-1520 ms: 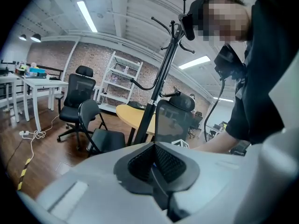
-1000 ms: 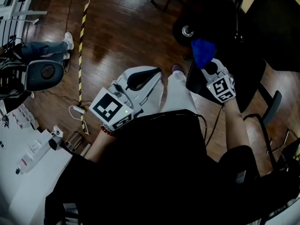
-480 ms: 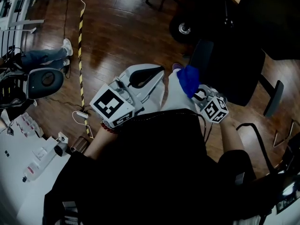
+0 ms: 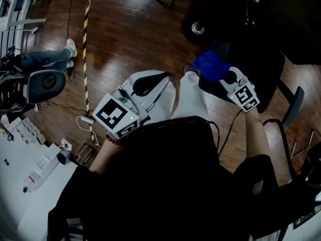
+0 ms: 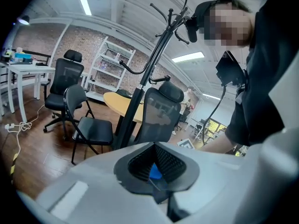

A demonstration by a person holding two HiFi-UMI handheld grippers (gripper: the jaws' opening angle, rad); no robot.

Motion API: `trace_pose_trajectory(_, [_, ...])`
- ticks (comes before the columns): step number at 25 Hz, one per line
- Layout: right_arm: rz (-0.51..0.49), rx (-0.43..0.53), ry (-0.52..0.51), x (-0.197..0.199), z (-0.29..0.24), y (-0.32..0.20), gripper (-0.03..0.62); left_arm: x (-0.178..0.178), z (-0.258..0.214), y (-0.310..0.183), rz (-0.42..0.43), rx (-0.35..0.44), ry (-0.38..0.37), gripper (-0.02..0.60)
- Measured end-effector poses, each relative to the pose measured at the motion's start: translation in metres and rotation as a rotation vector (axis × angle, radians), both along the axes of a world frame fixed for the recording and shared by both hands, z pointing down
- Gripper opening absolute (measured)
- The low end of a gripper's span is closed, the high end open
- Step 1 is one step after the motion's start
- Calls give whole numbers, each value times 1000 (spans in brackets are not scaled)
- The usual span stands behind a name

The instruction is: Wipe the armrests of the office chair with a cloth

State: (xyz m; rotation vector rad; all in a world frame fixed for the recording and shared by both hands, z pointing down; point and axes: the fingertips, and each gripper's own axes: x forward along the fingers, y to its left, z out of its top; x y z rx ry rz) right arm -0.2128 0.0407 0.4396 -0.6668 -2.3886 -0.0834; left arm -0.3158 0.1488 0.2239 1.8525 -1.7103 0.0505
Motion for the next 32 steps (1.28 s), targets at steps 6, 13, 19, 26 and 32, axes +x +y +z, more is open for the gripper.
trace_pose_trajectory(6, [211,95,-56,-56,1,-89,60,-2,1,6,-38,-7,2,6])
trace_pose_trajectory(13, [238,102,-35,-44,-1,-83,60,-2,-3,-2,-48,-9,-3,6])
trace_pose_trajectory(19, [191,55,-10,6,5,-41,61,14,-8,-26,54,-10,-96,6])
trace_pose_trajectory(26, [14,22,60,58,8,25,61,26,-3,-39,85,-6,-60,6])
trace_pose_trajectory(32, [-56,3,137,91,11,61,60,28,-3,-45,61,50,-37,6])
